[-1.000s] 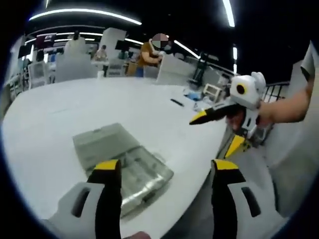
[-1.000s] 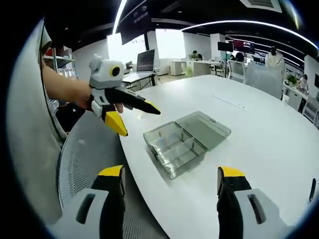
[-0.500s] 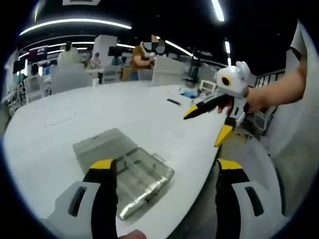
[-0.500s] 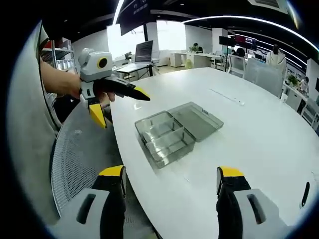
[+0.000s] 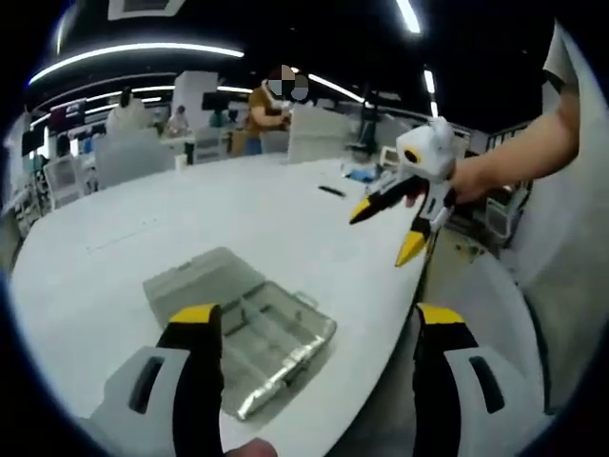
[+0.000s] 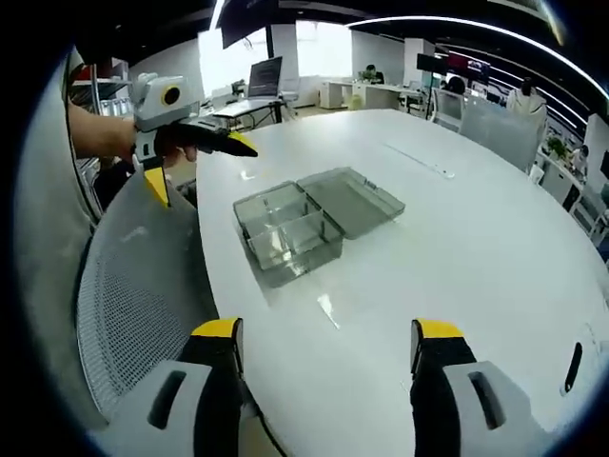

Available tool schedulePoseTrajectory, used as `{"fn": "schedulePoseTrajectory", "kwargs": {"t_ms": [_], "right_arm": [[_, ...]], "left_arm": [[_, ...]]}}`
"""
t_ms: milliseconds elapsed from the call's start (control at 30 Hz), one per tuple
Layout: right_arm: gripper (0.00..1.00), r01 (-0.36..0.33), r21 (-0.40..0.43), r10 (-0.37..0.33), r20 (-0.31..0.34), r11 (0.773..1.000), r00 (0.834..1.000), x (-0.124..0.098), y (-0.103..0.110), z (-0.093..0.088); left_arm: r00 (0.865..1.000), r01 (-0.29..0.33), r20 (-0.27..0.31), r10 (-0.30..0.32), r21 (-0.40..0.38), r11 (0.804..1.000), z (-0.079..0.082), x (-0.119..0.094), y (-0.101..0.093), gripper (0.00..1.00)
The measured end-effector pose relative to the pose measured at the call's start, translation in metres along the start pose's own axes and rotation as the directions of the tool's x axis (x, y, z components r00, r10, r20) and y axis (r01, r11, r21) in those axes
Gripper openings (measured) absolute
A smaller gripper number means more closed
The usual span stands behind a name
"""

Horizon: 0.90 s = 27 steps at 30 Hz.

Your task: Insert the divider into the dual guide fixture by aligning both edges with the guide slots and pushing it downward to the bottom, including one-sided entry, uneven engagement, binding, and posture correction.

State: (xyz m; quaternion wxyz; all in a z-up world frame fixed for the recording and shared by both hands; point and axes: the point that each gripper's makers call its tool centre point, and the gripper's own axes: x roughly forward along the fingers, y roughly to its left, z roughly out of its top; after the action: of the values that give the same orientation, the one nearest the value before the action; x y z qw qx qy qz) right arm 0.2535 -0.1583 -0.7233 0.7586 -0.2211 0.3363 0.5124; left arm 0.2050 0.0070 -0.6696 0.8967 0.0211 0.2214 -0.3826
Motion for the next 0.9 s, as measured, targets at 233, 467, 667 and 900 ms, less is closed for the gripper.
{"fn": "schedulePoseTrajectory", "kwargs": {"t_ms": [233,467,667,900], "right_arm": [[0.65,0.002,-0.007,-0.002,-0.057,1.000,0.998,0.005,-0.020,-0.021],[0.62,0.012,0.002,-0.012,-0.107,1.000,0.994,0.010,-0.042,-0.039],[0.60,-0.001,-0.032,-0.004,-0.163,0.999,0.987,0.015,-0.051,-0.052],[0.55,-0.005,-0.045,-0.004,-0.207,0.999,0.978,0.018,-0.067,-0.066]], "left_arm": [[1.000,-0.004,-0.003,0.004,0.004,1.000,0.002,0.000,0.000,0.81],[1.000,-0.008,-0.013,0.008,0.007,1.000,0.001,0.000,0.001,0.81],[1.000,-0.008,-0.020,0.009,0.011,1.000,0.000,0.000,0.000,0.81],[1.000,-0.011,-0.025,0.011,0.009,1.000,0.001,0.001,0.000,0.81]]}}
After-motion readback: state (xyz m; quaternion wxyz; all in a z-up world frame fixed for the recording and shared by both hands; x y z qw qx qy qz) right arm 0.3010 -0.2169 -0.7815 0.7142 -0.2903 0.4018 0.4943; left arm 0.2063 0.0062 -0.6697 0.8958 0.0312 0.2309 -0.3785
